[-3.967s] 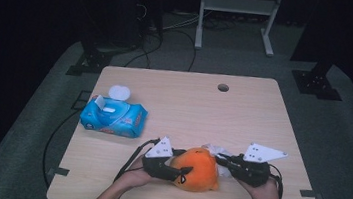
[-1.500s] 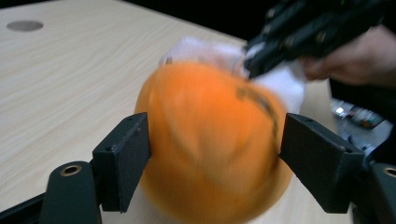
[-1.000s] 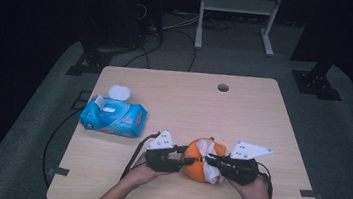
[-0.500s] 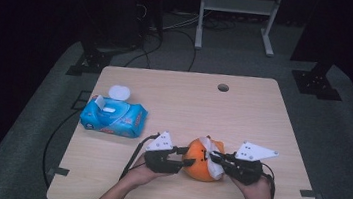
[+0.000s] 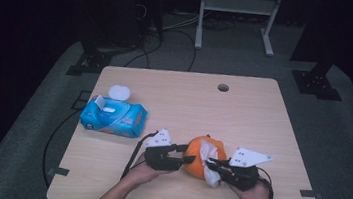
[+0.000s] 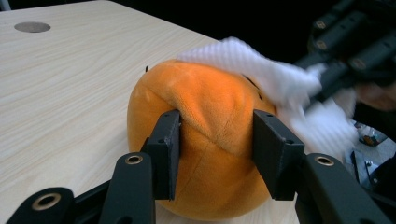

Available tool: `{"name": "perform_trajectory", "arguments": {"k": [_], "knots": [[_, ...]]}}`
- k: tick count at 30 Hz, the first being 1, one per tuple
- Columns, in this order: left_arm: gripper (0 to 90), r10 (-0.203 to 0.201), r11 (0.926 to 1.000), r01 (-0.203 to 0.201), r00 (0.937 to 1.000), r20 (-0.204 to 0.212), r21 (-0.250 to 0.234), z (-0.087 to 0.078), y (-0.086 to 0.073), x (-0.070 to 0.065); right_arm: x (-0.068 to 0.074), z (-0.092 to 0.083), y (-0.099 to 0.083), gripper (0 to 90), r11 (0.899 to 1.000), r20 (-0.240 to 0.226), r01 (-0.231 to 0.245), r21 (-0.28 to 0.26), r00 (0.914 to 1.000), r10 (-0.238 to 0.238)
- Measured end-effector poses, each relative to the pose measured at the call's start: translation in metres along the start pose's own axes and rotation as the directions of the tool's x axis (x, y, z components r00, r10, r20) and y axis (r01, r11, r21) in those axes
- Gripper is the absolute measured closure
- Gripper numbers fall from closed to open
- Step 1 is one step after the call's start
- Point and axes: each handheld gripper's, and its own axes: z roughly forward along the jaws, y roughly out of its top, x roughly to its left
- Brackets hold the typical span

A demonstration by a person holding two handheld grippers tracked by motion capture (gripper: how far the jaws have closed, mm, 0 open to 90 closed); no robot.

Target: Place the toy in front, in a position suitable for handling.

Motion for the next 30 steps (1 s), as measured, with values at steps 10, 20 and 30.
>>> {"name": "perform_trajectory", "arguments": {"k": [10,20,30], "knots": [[52.5,0.015,0.9996,-0.015,0.9998,0.01,0.022,-0.002,-0.004,0.005,-0.013,-0.004,0.002,84.7,0.999,0.063,-0.04,-0.003,0.9972,0.04],[37.1,0.05,0.998,-0.05,0.9987,-0.004,0.04,0.006,-0.005,-0.005,-0.027,0.001,-0.004,84.6,0.992,0.027,-0.104,0.075,0.9944,0.102],[48.6,0.171,0.9835,-0.172,0.985,0.023,0.055,0.01,-0.002,-0.021,-0.008,0.002,0.014,84.6,1.0,-0.022,-0.004,0.011,0.9998,0.004]]}}
